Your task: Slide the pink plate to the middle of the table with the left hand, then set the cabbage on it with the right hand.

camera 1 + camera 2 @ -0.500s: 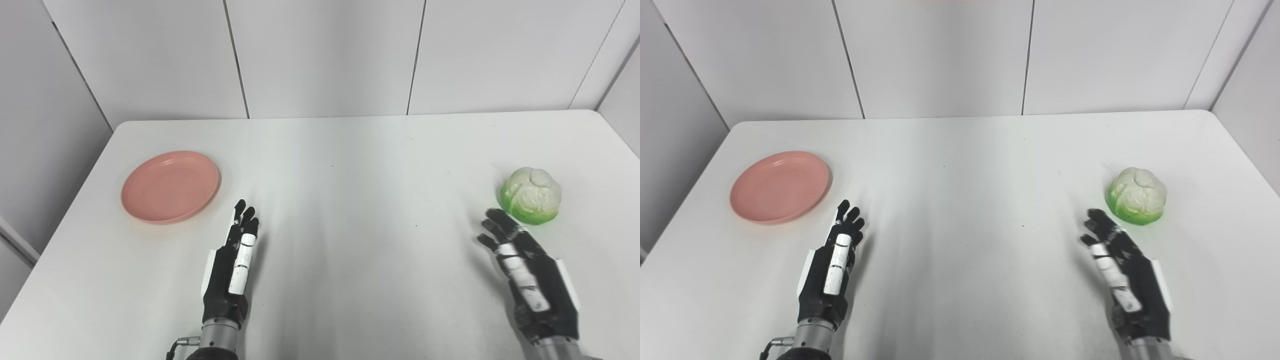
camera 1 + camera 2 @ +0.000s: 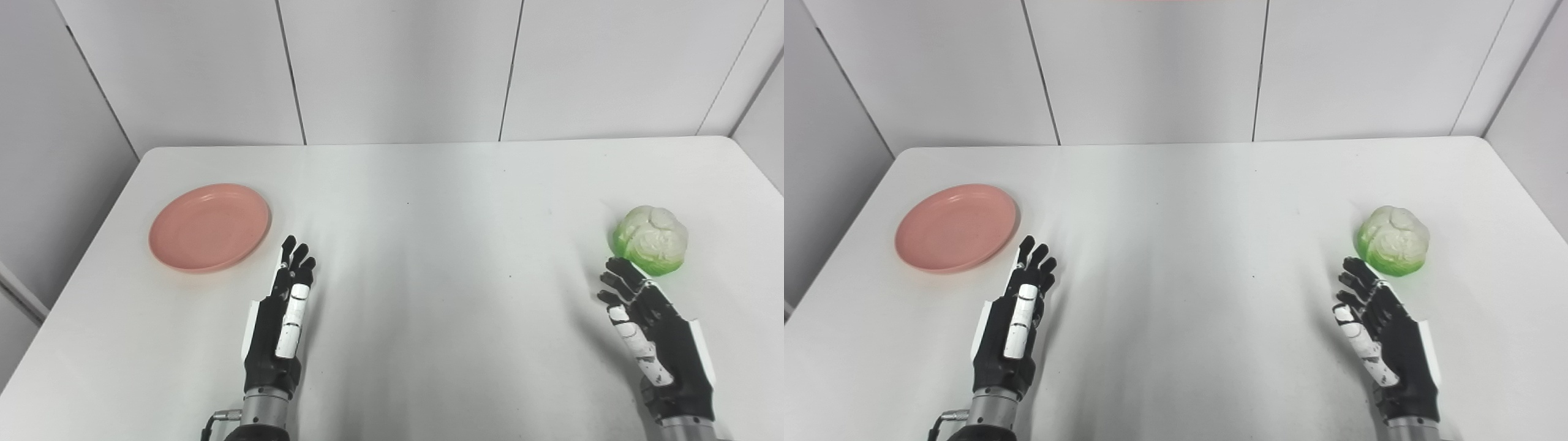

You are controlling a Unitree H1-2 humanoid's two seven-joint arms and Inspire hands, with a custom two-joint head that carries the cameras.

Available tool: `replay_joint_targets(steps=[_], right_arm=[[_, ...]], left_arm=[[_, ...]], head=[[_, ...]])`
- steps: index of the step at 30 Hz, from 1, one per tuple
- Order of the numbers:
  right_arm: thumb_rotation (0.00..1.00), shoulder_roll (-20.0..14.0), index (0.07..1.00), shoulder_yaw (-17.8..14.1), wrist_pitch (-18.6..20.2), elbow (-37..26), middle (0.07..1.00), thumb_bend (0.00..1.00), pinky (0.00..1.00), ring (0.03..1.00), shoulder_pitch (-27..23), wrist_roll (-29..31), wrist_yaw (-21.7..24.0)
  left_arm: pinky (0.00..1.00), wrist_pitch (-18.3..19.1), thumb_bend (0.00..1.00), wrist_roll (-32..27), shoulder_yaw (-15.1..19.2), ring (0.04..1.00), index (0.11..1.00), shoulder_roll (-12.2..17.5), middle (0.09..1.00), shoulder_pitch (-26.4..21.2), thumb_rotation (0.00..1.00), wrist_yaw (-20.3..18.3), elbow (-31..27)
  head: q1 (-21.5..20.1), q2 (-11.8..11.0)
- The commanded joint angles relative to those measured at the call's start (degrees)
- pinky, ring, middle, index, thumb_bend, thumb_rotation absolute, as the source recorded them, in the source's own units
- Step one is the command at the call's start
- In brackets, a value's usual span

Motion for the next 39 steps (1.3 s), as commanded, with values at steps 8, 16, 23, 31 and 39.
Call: replay_joint_targets(steps=[8,16,23,31,39], right_arm=[[0.82,1.0,0.936,1.0,-1.3,5.2,0.94,0.77,0.91,0.927,-2.5,5.2,2.0],[0.77,1.0,0.94,2.8,-0.7,2.8,0.947,0.8,0.94,0.94,-1.4,6.1,3.0],[0.76,1.0,0.925,3.3,-0.7,2.4,0.942,0.78,0.94,0.93,-1.5,6.4,2.2],[0.74,-0.4,0.899,1.8,-2.9,7.3,0.929,0.76,0.93,0.92,-3.5,7.8,3.1],[0.79,-1.7,0.918,-0.4,-8.7,14.7,0.946,0.7,0.97,0.947,-4.0,10.4,5.7]], left_arm=[[0.98,-2.4,0.73,-1.2,1.3,0.962,1.0,2.4,0.979,-0.2,0.87,-1.3,1.1],[0.97,-3.2,0.7,-0.8,1.8,0.956,1.0,2.7,0.977,0.1,0.85,-2.3,2.6],[0.97,-4.1,0.71,0.1,2.0,0.962,1.0,2.5,0.982,-0.4,0.87,-2.2,3.9],[0.98,-7.6,0.69,0.8,1.7,0.965,1.0,1.3,0.982,-2.8,0.85,-1.3,8.5],[0.94,-15.1,0.59,4.4,1.2,0.941,1.0,0.4,0.968,-4.5,0.88,1.7,16.4]], head=[[0.4,-1.3],[0.6,-1.6],[1.0,-3.3],[4.0,-8.0],[7.7,-13.9]])
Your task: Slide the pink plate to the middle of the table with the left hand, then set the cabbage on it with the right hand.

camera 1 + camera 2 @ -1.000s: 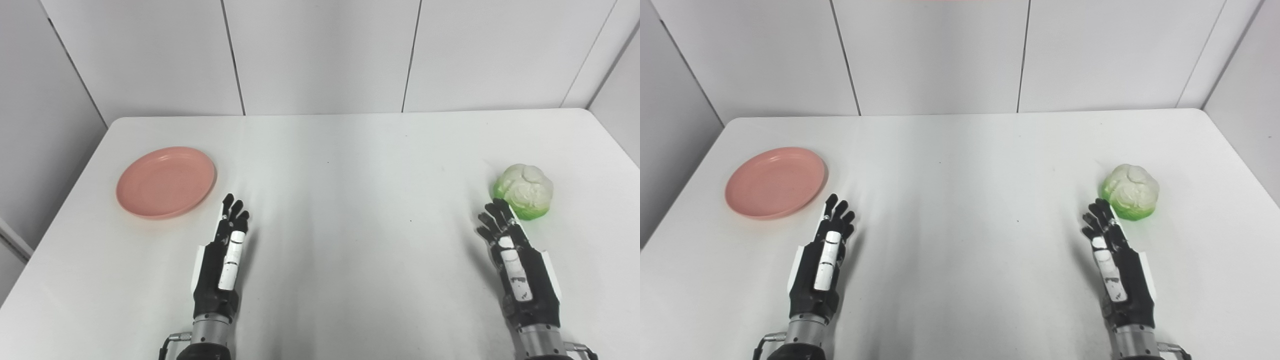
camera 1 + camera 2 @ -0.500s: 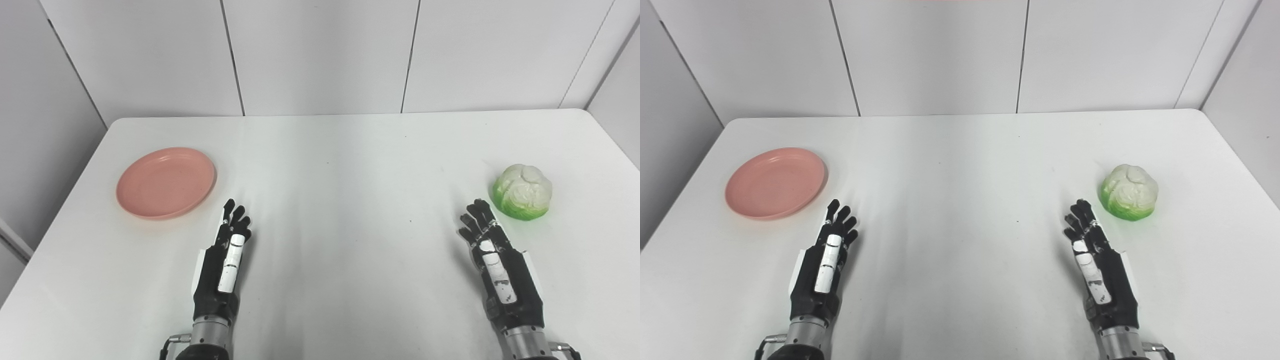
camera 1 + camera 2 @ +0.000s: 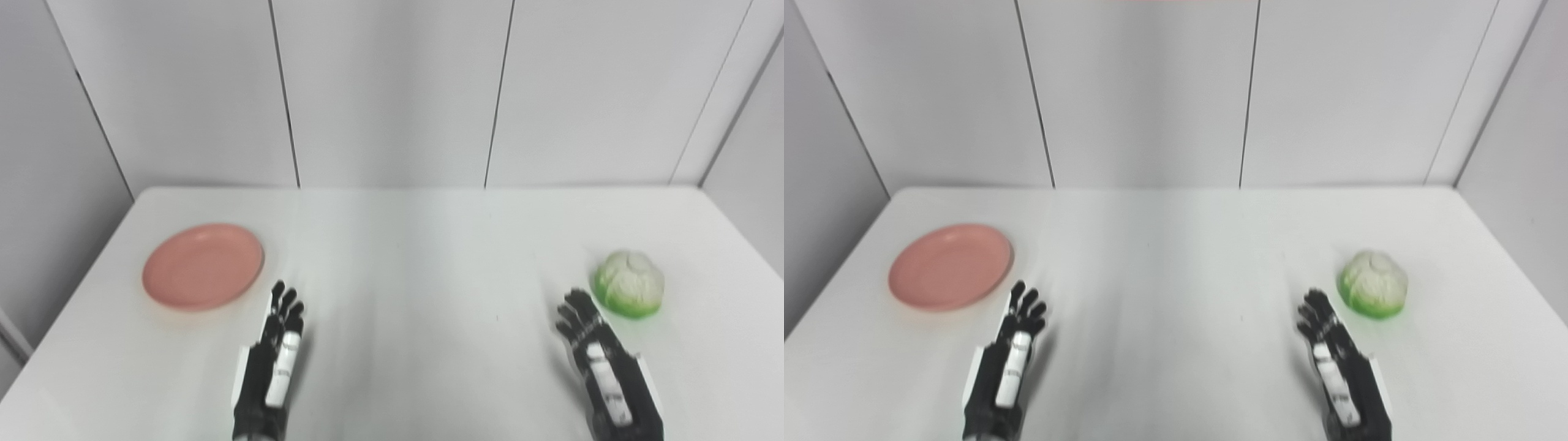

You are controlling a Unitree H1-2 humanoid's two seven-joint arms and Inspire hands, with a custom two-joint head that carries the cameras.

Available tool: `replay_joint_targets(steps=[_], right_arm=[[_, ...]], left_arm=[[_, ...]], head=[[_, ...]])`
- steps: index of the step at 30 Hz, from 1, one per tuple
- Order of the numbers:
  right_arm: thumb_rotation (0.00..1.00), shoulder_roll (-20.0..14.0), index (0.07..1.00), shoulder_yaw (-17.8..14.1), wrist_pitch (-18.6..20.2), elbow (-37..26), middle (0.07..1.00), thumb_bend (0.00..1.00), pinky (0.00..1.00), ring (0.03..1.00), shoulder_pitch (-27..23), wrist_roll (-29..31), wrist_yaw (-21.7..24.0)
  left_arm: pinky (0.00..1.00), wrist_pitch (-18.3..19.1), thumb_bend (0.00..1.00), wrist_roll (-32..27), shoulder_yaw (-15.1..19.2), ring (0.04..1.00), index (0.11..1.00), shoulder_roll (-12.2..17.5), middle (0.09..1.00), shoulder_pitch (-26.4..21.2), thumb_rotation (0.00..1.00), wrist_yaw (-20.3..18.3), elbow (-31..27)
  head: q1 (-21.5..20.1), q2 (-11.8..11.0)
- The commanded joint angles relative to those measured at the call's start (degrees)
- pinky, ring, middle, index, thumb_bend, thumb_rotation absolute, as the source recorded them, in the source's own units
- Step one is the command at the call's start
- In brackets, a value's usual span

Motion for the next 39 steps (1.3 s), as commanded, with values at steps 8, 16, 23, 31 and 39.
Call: replay_joint_targets(steps=[8,16,23,31,39], right_arm=[[0.8,-1.2,0.925,-2.0,-0.4,6.4,0.957,0.68,1.0,0.964,-0.9,2.3,0.8],[0.84,-0.2,0.955,-2.6,2.9,5.0,0.986,0.71,1.0,0.987,-0.7,9.0,1.6],[0.86,0.3,0.952,-2.2,3.2,5.4,0.956,0.71,1.0,0.964,-1.4,8.4,0.6],[0.85,0.3,0.948,-2.3,2.8,6.3,0.94,0.73,0.95,0.937,-2.1,8.1,0.7],[0.87,0.3,0.941,-2.4,2.6,6.6,0.929,0.69,0.96,0.941,-2.6,8.3,1.0]], left_arm=[[0.88,-4.7,0.54,2.7,-0.3,0.92,0.999,0.3,0.951,-1.5,0.86,3.0,7.4],[0.89,-6.4,0.55,2.6,0.1,0.92,0.984,0.4,0.942,-1.6,0.86,3.8,8.4],[0.84,-10.9,0.63,-0.2,1.8,0.876,0.909,0.1,0.9,-2.8,0.79,5.7,7.5],[0.84,-5.3,0.84,-1.1,2.3,0.847,0.822,2.8,0.827,-9.4,0.89,4.3,-4.1],[0.8,-0.8,0.96,-5.2,7.2,0.804,0.799,10.3,0.775,-21.0,0.99,3.6,-5.3]], head=[[1.1,-2.2],[2.3,-2.6],[2.7,-2.5],[4.1,-1.6],[4.2,-1.7]])
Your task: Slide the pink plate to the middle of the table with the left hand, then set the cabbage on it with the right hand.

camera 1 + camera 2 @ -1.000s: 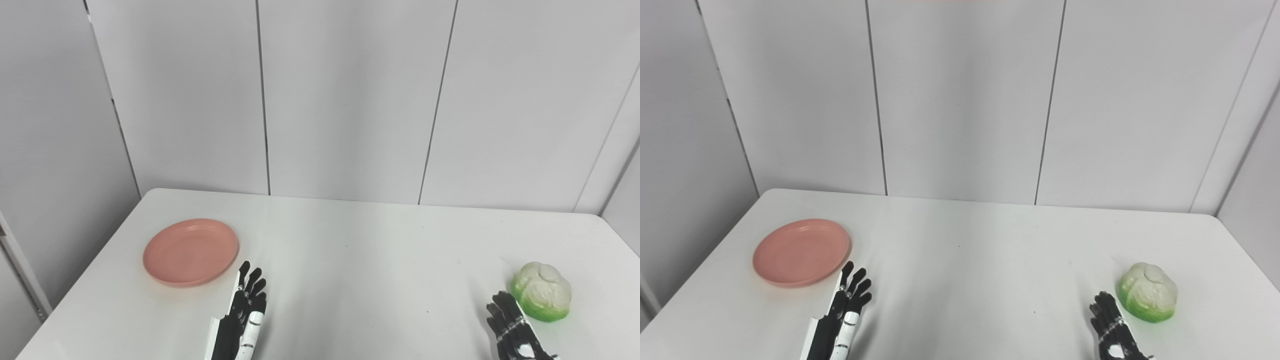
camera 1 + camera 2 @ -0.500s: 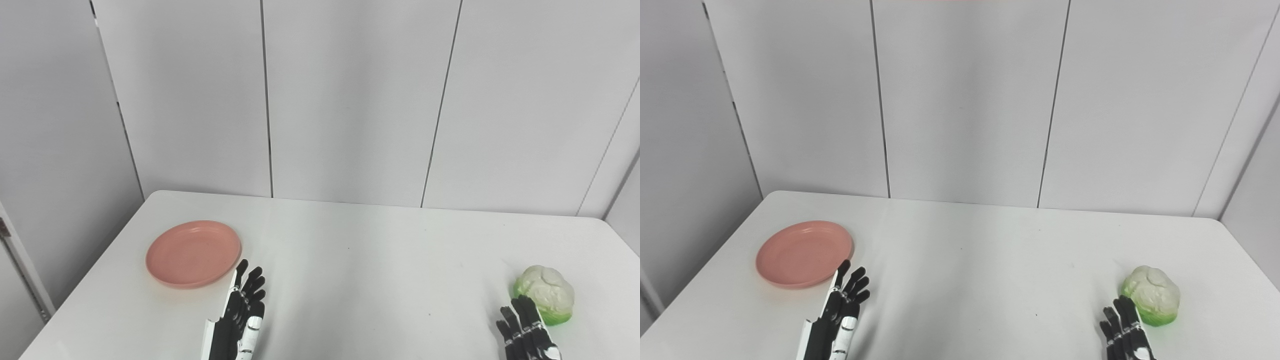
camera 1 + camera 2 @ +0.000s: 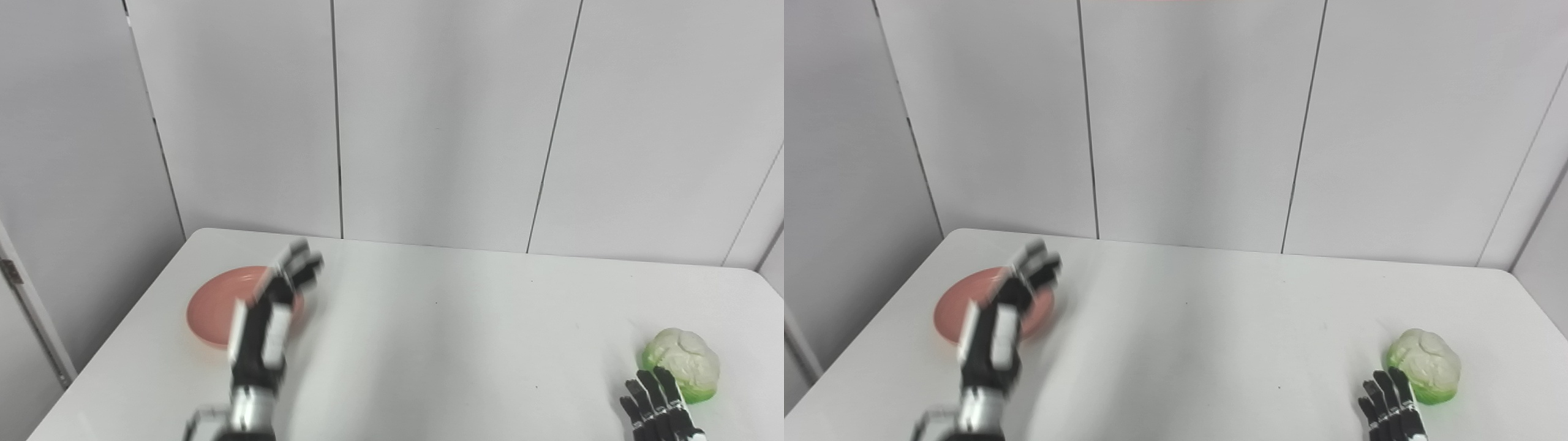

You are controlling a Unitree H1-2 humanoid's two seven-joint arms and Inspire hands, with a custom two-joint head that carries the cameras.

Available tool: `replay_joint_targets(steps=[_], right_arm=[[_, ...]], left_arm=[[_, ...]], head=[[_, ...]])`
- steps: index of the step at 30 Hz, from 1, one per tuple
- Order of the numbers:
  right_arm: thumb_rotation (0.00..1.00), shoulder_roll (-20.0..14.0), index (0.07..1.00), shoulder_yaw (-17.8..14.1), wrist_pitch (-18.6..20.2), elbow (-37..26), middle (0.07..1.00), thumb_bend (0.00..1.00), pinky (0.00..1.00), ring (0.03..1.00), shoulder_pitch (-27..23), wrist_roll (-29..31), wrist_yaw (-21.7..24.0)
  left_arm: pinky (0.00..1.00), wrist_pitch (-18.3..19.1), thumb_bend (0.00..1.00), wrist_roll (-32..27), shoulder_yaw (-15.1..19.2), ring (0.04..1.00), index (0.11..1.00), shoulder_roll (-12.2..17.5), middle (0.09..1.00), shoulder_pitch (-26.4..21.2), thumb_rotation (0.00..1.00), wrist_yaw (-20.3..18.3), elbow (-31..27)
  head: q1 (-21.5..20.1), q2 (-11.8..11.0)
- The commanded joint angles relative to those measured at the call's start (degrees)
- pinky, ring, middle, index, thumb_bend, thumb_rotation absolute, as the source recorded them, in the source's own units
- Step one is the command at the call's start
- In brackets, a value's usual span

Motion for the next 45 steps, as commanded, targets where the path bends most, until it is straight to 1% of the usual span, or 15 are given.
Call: replay_joint_targets(steps=[1,6,13,16,18,23,26,27,29,33,34,36,38,42,45], right_arm=[[0.86,-0.9,0.927,-0.9,3.1,5.1,0.912,0.69,0.94,0.924,-1.8,-0.3,-0.9],[0.83,-1.2,0.904,-0.7,3.5,5.1,0.883,0.71,0.88,0.896,-1.7,-0.5,-0.7],[0.8,-1.4,0.891,-0.7,4.6,4.1,0.86,0.72,0.85,0.874,-1.4,-0.1,-0.9],[0.81,-1.4,0.889,-0.6,4.8,3.7,0.857,0.71,0.85,0.869,-1.2,-0.4,-0.9],[0.81,-1.4,0.886,-0.6,4.9,3.5,0.853,0.71,0.84,0.865,-1.1,-0.8,-1.2],[0.81,-1.3,0.882,-0.5,5.3,2.9,0.836,0.71,0.83,0.852,-0.7,-1.0,-1.1],[0.81,-1.5,0.873,-0.4,5.4,2.6,0.828,0.71,0.83,0.845,-0.5,-1.0,-0.8],[0.81,-1.6,0.869,-0.4,5.5,2.4,0.825,0.72,0.83,0.846,-0.4,-1.0,-0.7],[0.81,-1.8,0.863,-0.3,5.7,2.1,0.821,0.72,0.84,0.848,-0.2,-1.3,-0.8],[0.81,-1.8,0.854,-0.4,6.0,1.6,0.816,0.72,0.83,0.841,0.1,-1.6,-0.7],[0.8,-1.9,0.854,-0.5,6.0,1.6,0.813,0.72,0.82,0.837,0.2,-1.6,-0.6],[0.81,-2.0,0.855,-0.4,6.0,1.5,0.812,0.72,0.82,0.836,0.3,-1.6,-0.4],[0.81,-2.1,0.855,-0.4,6.2,1.2,0.812,0.72,0.82,0.836,0.5,-1.7,-0.4],[0.81,-2.3,0.852,-0.3,6.5,0.7,0.803,0.72,0.8,0.826,0.7,-2.0,-0.6],[0.81,-2.3,0.854,-0.3,6.5,0.7,0.802,0.72,0.8,0.824,0.7,-2.1,-0.5]], left_arm=[[0.79,1.0,0.98,-0.5,1.3,0.797,0.796,2.0,0.776,-2.4,0.98,0.0,0.1],[0.75,1.1,1.0,-1.7,4.9,0.751,0.774,7.1,0.755,-9.1,0.95,-0.1,6.1],[0.74,2.7,1.0,-4.4,8.4,0.766,0.794,13.0,0.783,-15.7,0.95,-0.6,15.7],[0.77,2.3,0.99,-5.5,9.0,0.794,0.824,15.3,0.82,-17.6,0.94,-1.5,20.4],[0.76,2.1,0.99,-5.7,9.4,0.804,0.828,17.0,0.834,-18.9,0.94,-1.8,24.5],[0.81,-0.7,0.99,-7.6,11.2,0.84,0.827,21.2,0.845,-22.6,0.92,-2.5,37.2],[0.83,-1.3,0.99,-9.3,12.2,0.85,0.828,23.3,0.848,-24.2,0.91,-3.5,44.6],[0.82,-1.3,0.96,-9.7,12.4,0.851,0.828,23.9,0.853,-24.5,0.92,-3.8,46.9],[0.8,-1.7,0.92,-10.7,12.7,0.851,0.845,24.9,0.859,-25.0,0.91,-4.9,50.8],[0.78,-3.7,0.94,-11.7,12.9,0.838,0.848,26.2,0.853,-25.9,0.9,-6.0,57.6],[0.76,-4.6,0.91,-11.5,12.9,0.834,0.85,26.4,0.848,-25.9,0.9,-5.7,59.2],[0.76,-5.8,0.9,-12.6,13.7,0.825,0.821,26.3,0.836,-25.8,0.88,-5.8,62.2],[0.77,-6.2,0.9,-13.5,14.3,0.828,0.815,26.2,0.835,-25.7,0.86,-6.0,64.2],[0.76,-4.7,0.94,-16.5,15.5,0.799,0.829,25.8,0.824,-25.1,0.84,-9.0,66.6],[0.76,-4.8,0.93,-16.6,14.7,0.793,0.811,25.0,0.809,-24.0,0.83,-10.0,66.9]], head=[[0.0,0.1],[0.4,0.4],[0.4,0.9],[0.6,1.1],[0.7,1.1],[0.7,1.4],[0.7,1.5],[0.7,1.6],[0.8,1.7],[0.8,1.8],[0.7,1.8],[0.7,1.9],[0.6,2.1],[0.2,2.4],[0.2,2.5]])
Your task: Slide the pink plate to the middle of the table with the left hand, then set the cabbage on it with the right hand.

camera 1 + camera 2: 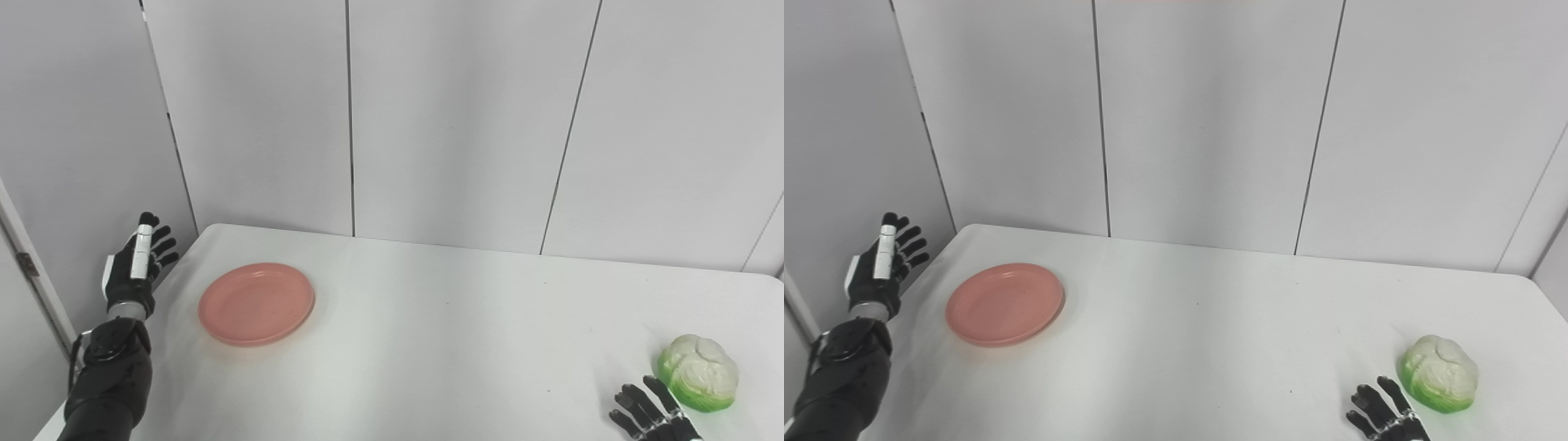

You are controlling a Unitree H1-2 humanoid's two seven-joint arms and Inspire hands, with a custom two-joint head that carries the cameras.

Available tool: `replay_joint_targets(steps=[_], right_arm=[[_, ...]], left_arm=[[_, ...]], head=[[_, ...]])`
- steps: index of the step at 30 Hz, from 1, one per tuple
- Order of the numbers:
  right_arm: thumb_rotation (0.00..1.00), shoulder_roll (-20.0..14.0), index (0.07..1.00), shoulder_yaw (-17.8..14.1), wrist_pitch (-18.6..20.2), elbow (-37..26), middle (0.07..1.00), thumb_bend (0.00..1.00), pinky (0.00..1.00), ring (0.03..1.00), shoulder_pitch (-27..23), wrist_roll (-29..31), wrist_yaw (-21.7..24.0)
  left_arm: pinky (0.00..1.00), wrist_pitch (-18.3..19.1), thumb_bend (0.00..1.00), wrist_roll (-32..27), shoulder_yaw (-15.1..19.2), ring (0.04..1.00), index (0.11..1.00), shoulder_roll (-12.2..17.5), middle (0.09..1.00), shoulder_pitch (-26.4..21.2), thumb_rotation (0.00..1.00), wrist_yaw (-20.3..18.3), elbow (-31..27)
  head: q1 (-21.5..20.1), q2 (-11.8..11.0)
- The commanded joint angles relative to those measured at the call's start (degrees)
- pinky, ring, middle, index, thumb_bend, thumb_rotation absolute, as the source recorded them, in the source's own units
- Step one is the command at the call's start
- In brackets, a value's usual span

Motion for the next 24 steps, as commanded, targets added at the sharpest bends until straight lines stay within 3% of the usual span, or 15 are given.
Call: replay_joint_targets(steps=[1,12,16,24], right_arm=[[0.8,-1.4,0.846,-0.5,3.3,2.5,0.796,0.72,0.79,0.817,-0.3,-1.0,-0.7],[0.77,-0.8,0.794,-0.1,3.2,1.8,0.762,0.78,0.74,0.783,0.2,-2.0,-0.9],[0.76,-0.7,0.774,0.1,3.7,1.3,0.753,0.8,0.71,0.771,0.3,-2.9,-1.5],[0.71,-0.9,0.763,0.1,3.3,1.5,0.749,0.8,0.71,0.763,0.6,-3.3,-1.2]], left_arm=[[0.75,-1.4,0.93,0.0,-0.8,0.797,0.817,0.7,0.81,-1.7,0.85,-1.8,-0.5],[0.68,-2.1,0.91,1.2,-5.3,0.777,0.862,-2.7,0.816,-1.2,0.89,-5.6,0.5],[0.72,-0.8,0.92,0.0,-5.8,0.781,0.869,-4.1,0.827,-1.6,0.87,-8.3,-0.5],[0.72,2.8,0.91,0.5,-8.5,0.795,0.869,-6.3,0.819,-2.0,0.94,-9.9,-1.6]], head=[[-0.2,0.1],[-1.2,0.3],[-1.3,0.4],[-1.8,0.7]])
